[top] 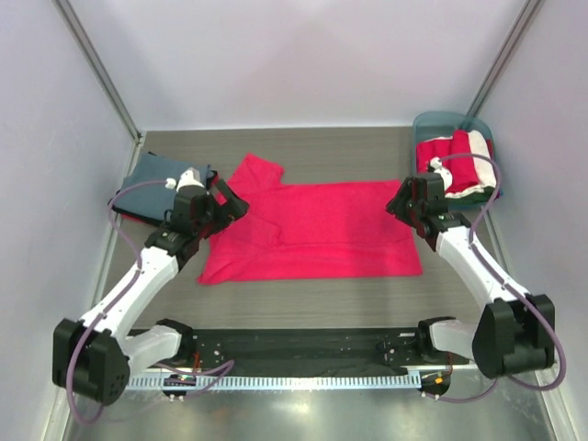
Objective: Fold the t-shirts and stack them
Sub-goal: Fold the tshirt
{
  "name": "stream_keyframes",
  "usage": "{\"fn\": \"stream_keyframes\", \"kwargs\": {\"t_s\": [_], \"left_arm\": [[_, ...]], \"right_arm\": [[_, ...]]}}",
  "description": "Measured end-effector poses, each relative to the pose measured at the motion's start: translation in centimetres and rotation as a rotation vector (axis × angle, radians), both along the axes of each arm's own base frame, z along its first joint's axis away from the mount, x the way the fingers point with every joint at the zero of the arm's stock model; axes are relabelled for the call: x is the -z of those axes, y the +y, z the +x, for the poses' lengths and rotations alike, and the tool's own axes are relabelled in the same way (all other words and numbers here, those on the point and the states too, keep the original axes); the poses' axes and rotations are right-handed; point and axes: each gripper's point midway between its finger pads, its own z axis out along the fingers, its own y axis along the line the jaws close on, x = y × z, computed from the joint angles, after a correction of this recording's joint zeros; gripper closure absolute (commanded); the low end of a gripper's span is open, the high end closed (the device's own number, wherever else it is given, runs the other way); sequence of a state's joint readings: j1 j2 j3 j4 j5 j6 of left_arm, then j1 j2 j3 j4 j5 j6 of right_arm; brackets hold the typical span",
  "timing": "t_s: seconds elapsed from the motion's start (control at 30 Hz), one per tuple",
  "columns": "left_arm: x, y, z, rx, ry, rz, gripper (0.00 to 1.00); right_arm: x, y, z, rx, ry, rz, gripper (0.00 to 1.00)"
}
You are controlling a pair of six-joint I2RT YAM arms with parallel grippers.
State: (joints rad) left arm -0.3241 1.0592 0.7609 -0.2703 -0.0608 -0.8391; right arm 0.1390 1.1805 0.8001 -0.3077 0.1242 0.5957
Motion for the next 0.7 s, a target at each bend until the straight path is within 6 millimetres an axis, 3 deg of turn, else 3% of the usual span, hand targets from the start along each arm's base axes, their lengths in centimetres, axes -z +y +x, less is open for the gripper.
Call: {"fn": "stream_keyframes", "kwargs": {"t_s": [0.23, 0.47, 0.7], "left_arm": [[-0.7, -0.8, 6.1, 0.005, -0.082, 0.088, 0.0], [-1.3, -2.3, 12.7, 0.026, -0.127, 0.142, 0.0], [0.6, -2.1, 18.8, 0.024, -0.104, 0.158, 0.0]], "right_arm": [[-0.8, -1.1, 4.4, 0.006, -0.013, -0.124, 0.43], [-0.7, -1.6, 9.4, 0.013, 0.001, -0.206, 0.47], [0.8, -1.6, 13.7, 0.025, 0.035, -0.243, 0.49]]}}
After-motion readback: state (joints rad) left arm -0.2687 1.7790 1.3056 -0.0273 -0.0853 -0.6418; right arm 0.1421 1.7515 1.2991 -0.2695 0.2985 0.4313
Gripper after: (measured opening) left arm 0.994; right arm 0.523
